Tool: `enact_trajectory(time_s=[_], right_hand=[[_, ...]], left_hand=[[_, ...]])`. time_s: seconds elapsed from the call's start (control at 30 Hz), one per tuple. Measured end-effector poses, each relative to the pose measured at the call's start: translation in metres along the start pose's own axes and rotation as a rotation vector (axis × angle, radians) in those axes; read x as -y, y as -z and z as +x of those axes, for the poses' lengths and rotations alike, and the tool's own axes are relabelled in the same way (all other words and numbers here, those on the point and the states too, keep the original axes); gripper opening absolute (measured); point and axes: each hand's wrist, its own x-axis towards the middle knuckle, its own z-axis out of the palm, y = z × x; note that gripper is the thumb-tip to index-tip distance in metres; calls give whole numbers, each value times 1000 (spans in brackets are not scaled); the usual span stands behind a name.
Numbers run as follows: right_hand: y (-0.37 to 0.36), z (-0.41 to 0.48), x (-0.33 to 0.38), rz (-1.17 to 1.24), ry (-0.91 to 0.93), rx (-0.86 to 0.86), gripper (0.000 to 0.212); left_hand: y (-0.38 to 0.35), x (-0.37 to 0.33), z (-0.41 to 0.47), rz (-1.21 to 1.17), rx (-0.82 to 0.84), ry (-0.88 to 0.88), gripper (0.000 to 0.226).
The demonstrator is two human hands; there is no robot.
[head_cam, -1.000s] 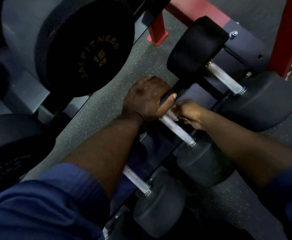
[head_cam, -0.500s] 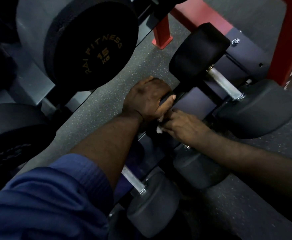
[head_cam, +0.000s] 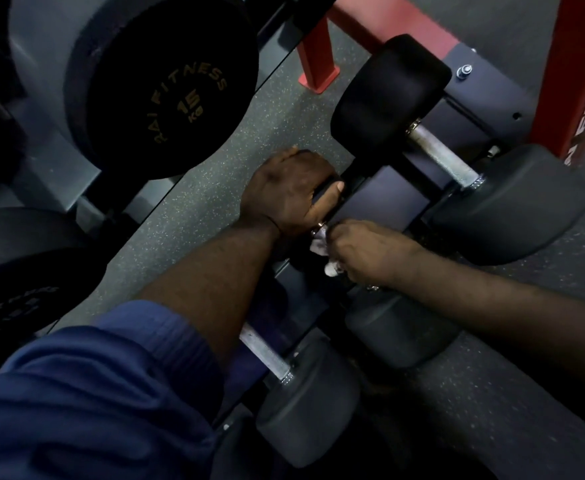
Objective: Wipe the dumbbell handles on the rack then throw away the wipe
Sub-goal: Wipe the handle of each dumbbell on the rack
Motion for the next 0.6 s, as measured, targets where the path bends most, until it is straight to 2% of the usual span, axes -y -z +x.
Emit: enact_trajectory(time_s=[0.1,0.23,0.27,0.3,0.4,0.43,0.47,0.6], right_hand=[[1,-7,-12,76,-90,-12,21],[-17,12,2,295,-232,-249,18],[-15,14,6,327,-274,-241,17],[-11,12,5,322,-303,-174,15],[4,-10,-7,147,-346,224,17],[7,-17,-14,146,-395,279,12],[7,-22,-21,188,-441,260,7],[4,5,-35,309,-575,-23,17]], left_hand=[[2,0,1,-18,1,-19,44],[4,0,0,2,6,-45,48],[4,-1,0,6,17,-45,48],[4,-1,1,4,24,-45,48],[5,0,1,-10,14,-37,44],[5,0,1,-11,14,-33,43],[4,-1,1,-11,20,-32,43],[3,1,3,5,32,-34,41]])
